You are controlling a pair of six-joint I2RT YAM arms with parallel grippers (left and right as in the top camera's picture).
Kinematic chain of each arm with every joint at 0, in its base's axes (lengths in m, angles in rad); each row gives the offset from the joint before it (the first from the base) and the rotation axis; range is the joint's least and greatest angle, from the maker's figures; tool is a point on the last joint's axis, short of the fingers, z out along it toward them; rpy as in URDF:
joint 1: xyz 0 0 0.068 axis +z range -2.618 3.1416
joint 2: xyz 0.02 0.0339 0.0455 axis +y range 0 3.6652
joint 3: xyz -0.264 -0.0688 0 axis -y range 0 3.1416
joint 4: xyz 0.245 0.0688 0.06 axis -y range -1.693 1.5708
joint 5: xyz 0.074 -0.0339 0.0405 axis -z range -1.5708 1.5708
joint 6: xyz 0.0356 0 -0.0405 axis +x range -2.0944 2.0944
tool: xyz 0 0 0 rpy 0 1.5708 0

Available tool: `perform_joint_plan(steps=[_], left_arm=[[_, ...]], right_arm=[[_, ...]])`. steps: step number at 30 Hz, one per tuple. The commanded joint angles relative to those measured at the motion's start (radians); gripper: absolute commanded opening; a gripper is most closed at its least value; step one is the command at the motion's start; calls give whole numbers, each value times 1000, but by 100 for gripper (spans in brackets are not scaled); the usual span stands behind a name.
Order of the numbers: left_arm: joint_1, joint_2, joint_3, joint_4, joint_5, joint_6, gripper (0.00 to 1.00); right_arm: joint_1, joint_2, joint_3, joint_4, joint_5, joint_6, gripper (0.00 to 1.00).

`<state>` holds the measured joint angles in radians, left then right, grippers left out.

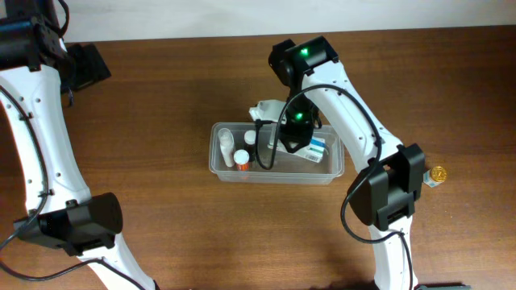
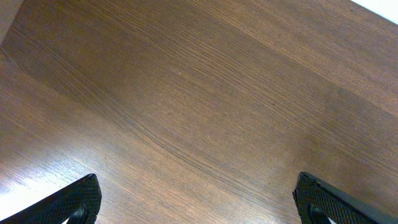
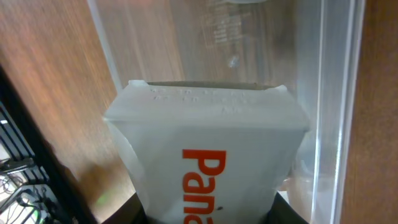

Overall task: Pack container
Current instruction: 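Carry the Panadol box with the right gripper over the container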

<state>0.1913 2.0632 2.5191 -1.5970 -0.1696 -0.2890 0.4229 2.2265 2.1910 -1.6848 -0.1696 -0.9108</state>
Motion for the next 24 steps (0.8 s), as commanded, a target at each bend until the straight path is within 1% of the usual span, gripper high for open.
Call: perform_joint_plan(steps=[1,5,12,24], left_arm=[[5,3,17,-2,-8,-10,99],[5,3,17,-2,-8,-10,99],[5,3,17,-2,-8,-10,99],[5,3,17,-2,-8,-10,99]], right_arm=[[-28,-14,-36,28,5,-51,36],[-51,-13,-43,61,-7,-57,36],[-55,-9,-44,98,-32,-154,36],[-54,-7,-44,109,-67,-155,36]])
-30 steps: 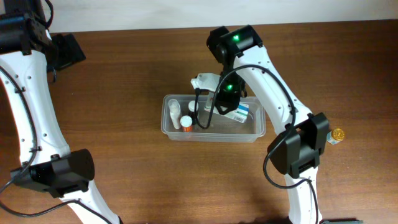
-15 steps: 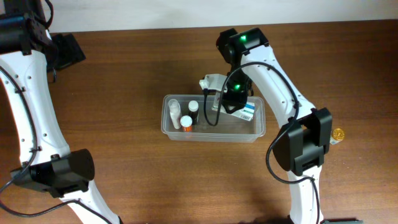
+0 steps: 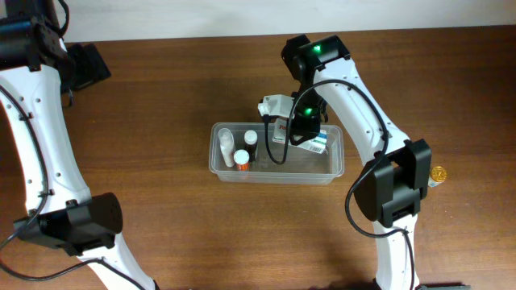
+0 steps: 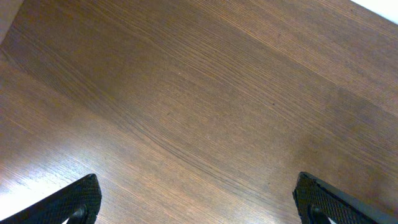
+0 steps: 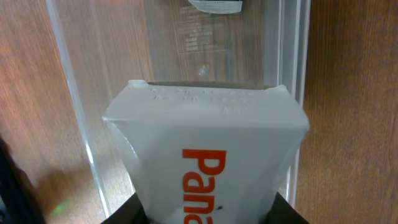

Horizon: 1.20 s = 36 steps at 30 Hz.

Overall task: Pack container
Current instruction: 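Carry the Panadol box with the right gripper over the container, then lower the Panadol box into the container and open the right gripper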

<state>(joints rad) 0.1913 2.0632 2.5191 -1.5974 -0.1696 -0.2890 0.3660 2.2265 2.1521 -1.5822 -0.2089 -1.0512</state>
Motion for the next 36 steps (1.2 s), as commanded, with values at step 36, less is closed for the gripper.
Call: perform_joint_plan(steps=[36], left_arm=[[5,3,17,-2,-8,-10,99]], right_arm=[[33,116,-5,20,-77,-13,47]])
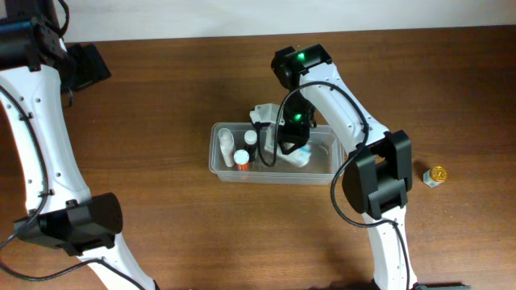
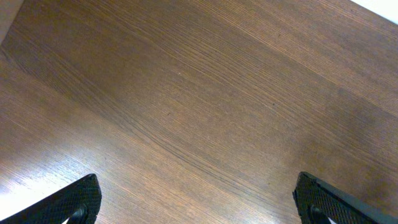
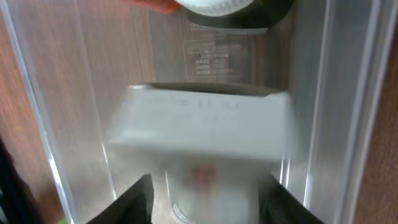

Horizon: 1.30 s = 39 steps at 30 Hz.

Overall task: Pack container
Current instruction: 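Lower the Panadol box into the container and open the right gripper, then move the right gripper to the gold-capped jar on the right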

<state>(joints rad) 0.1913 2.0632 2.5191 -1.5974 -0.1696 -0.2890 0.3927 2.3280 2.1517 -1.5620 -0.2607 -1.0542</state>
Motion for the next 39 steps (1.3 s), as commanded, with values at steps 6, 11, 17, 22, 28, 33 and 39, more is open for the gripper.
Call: perform_joint_plan(steps=[6,11,17,22,28,33,39], left_arm=[[5,3,17,-1,-8,-10,99],[5,3,17,-2,-8,-10,99],[5,3,17,-2,-8,-10,99],[5,3,17,-2,-8,-10,99],[5,3,17,-2,-8,-10,99],[5,3,17,-2,-8,-10,100],[5,3,17,-2,-8,-10,100]], right_arm=[[6,15,-5,0,-24,-3,52],[6,10,-3,5,-24,64,52],[-5,-56,77,-1,-18,156,52],[-50,-120,235,-32,11,306,53],[-185,-145,392,-66,14,592,54],[-328,-145,397,-85,14,811,58],[-520,-145,396,-126,14,900,72]])
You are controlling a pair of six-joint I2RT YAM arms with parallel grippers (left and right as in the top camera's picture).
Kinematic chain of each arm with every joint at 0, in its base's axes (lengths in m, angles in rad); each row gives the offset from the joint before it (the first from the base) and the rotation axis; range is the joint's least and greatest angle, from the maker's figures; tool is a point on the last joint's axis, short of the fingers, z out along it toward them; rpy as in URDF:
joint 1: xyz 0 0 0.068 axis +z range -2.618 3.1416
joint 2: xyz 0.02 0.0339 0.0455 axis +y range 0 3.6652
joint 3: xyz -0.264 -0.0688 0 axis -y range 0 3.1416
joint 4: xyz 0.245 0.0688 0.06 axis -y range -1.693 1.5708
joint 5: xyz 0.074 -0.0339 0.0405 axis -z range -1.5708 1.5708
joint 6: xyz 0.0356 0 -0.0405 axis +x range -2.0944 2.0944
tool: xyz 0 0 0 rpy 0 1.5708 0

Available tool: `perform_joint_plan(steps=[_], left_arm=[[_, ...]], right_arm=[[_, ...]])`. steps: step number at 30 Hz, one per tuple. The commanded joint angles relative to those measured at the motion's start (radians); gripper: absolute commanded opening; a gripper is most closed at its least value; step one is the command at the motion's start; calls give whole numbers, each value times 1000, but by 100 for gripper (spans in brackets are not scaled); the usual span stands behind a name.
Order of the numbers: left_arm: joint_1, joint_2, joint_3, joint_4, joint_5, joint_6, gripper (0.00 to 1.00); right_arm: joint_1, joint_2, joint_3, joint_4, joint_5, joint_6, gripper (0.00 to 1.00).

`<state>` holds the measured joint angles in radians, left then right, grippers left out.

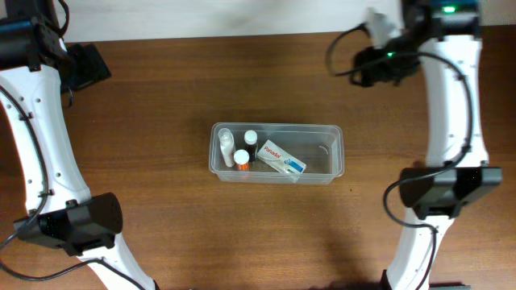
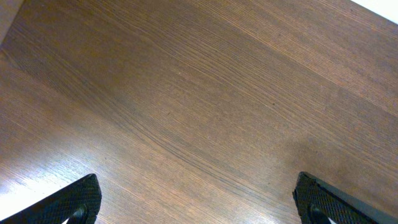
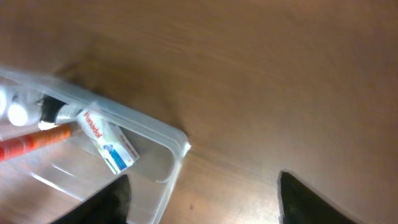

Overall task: Pack container
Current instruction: 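Move the right gripper to the gold-capped jar on the right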

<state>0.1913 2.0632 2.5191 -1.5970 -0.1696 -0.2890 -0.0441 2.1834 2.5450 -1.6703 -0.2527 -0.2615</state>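
The clear plastic container [image 1: 334, 133] sits mid-table. Inside it a white Panadol box [image 1: 282, 158] lies flat and aslant, beside three small bottles [image 1: 225, 144] at its left end. The right wrist view shows the same container [image 3: 180, 147] from far off, with the box [image 3: 106, 142] resting in it. My right gripper [image 3: 202, 186] is open and empty, up at the table's far right [image 1: 372, 63]. Over bare wood at the far left, my left gripper [image 2: 199, 199] is open with nothing between its fingers [image 2: 78, 198].
Brown wooden table [image 1: 161, 97] all round the container. The white wall edge runs along the far side. My left arm [image 1: 32, 121] stands along the left edge, the right arm [image 1: 451, 105] along the right.
My right gripper was low in the container with the Panadol box in it. Now the box lies loose in the container and the gripper is open, high at the far right. Left arm unchanged.
My right gripper held the Panadol box over the container's right half, then by its far wall, then low inside its middle next to the bottles. Now the box rests in the container and the gripper is away and open. The left gripper stayed open and still.
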Motion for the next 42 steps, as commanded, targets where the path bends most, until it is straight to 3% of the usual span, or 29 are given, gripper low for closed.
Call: perform_joint_plan(steps=[1,10,17,21,33,42], left_arm=[[5,3,17,-2,-8,-10,99],[5,3,17,-2,-8,-10,100],[5,3,17,-2,-8,-10,99],[5,3,17,-2,-8,-10,99],[5,3,17,-2,-8,-10,99],[5,3,17,-2,-8,-10,99]], right_arm=[[-116,0,-1,-23,6,116,75],[-325,0,-48,-29,84,219,91],[-397,0,-148,-28,108,263,94],[-406,0,-266,0,190,306,100],[-449,0,-611,160,220,349,98],[-478,0,-752,238,220,348,98]])
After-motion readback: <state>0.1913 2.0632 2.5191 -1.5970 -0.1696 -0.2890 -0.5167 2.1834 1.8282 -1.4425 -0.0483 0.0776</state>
